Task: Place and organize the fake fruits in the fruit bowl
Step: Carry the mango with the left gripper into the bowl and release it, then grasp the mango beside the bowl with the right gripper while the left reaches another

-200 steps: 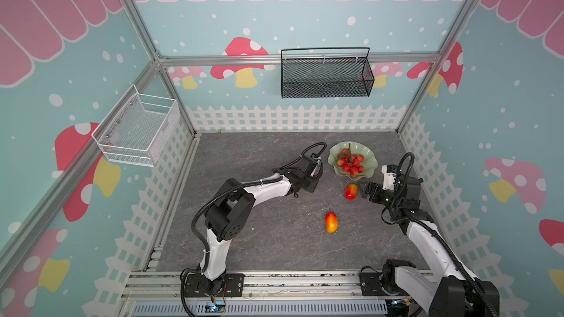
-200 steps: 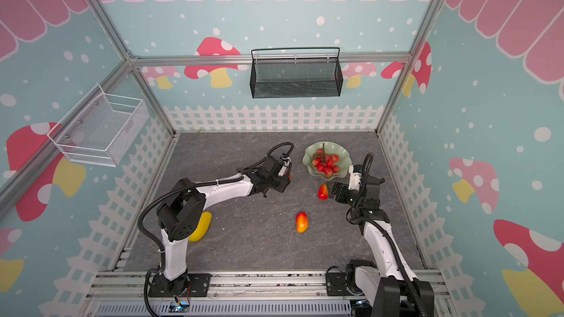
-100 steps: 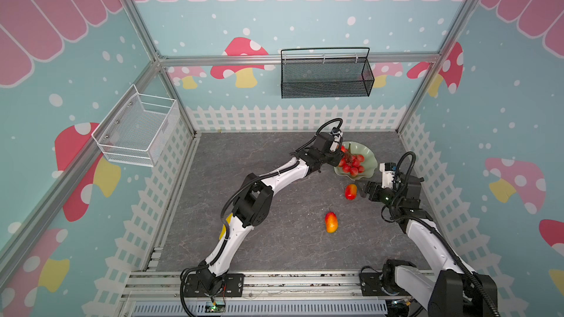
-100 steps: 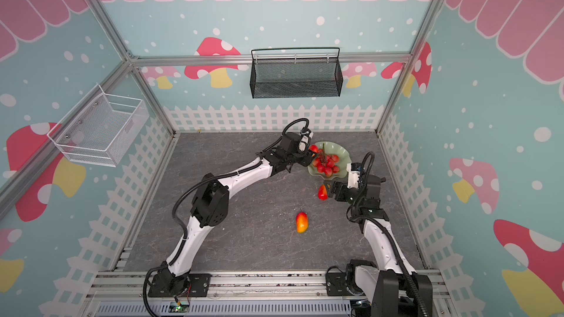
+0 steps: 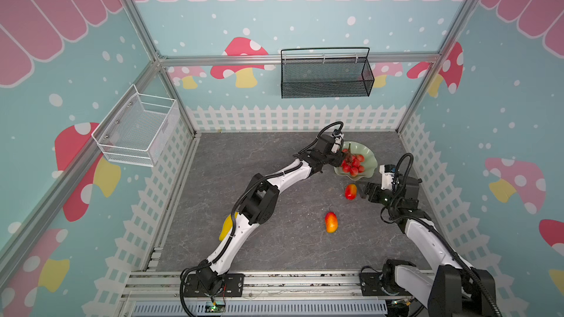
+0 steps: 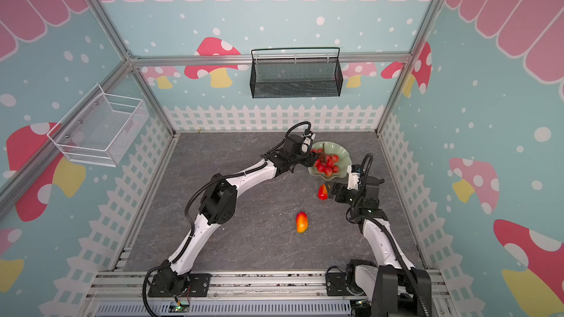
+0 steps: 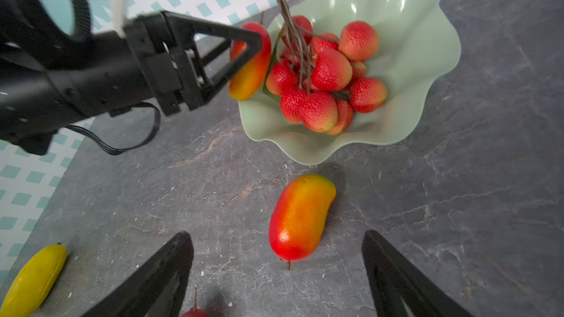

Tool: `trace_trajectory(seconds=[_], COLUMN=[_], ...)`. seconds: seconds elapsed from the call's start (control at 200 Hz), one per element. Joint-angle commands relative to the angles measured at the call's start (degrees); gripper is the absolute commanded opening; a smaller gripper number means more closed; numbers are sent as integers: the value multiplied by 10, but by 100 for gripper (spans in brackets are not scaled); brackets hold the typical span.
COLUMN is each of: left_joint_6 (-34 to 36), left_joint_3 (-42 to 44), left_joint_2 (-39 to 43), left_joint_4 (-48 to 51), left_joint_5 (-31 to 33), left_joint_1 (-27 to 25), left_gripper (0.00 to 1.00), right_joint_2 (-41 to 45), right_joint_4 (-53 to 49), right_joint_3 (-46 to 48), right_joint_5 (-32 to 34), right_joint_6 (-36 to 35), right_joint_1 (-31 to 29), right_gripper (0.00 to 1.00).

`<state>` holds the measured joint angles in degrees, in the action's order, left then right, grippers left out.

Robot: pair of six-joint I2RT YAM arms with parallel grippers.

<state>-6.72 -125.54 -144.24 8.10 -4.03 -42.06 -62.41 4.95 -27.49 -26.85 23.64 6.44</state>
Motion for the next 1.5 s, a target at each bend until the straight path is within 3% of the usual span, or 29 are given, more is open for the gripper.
trace_trajectory(seconds=[0.0, 0.185, 0.395, 0.605, 0.625, 0.645, 0.841, 1.061, 1.226, 1.496], left_joint_6=[17, 19, 18, -24, -29, -33, -62, -70, -78, -84], left_joint_3=[-14, 48, 224, 466, 484, 503, 629, 656, 650, 654], left_joint_2=[-13, 44, 202, 381, 396, 409, 513, 537, 532, 537], left_joint_4=[-9, -57, -98, -113, -112, -112, -109, -106, -110, -120], left_joint_5=[6, 3, -12, -16, -17, -16, 20, 34, 35, 36], left_joint_1=[4, 4, 4, 1, 1, -1, -19, -21, -21, -25], left_gripper=[69, 73, 80, 85, 97, 99, 99, 99, 99, 99], right_joint_2=[-27, -80, -145, -183, -185, -188, -222, -247, -223, -85], right_joint_4=[27, 60, 77, 109, 110, 112, 109, 109, 72, -112], right_joint_3=[9, 2, -19, -22, -21, -22, -34, -44, -40, -43], right_joint_5=[17, 8, 32, 94, 100, 107, 138, 159, 172, 169], right_joint_6=[12, 17, 21, 54, 56, 59, 71, 82, 83, 54], right_joint_1=[4, 2, -36, -73, -76, -78, -100, -127, -127, -126], right_gripper=[89, 86, 85, 77, 77, 76, 71, 68, 44, 43])
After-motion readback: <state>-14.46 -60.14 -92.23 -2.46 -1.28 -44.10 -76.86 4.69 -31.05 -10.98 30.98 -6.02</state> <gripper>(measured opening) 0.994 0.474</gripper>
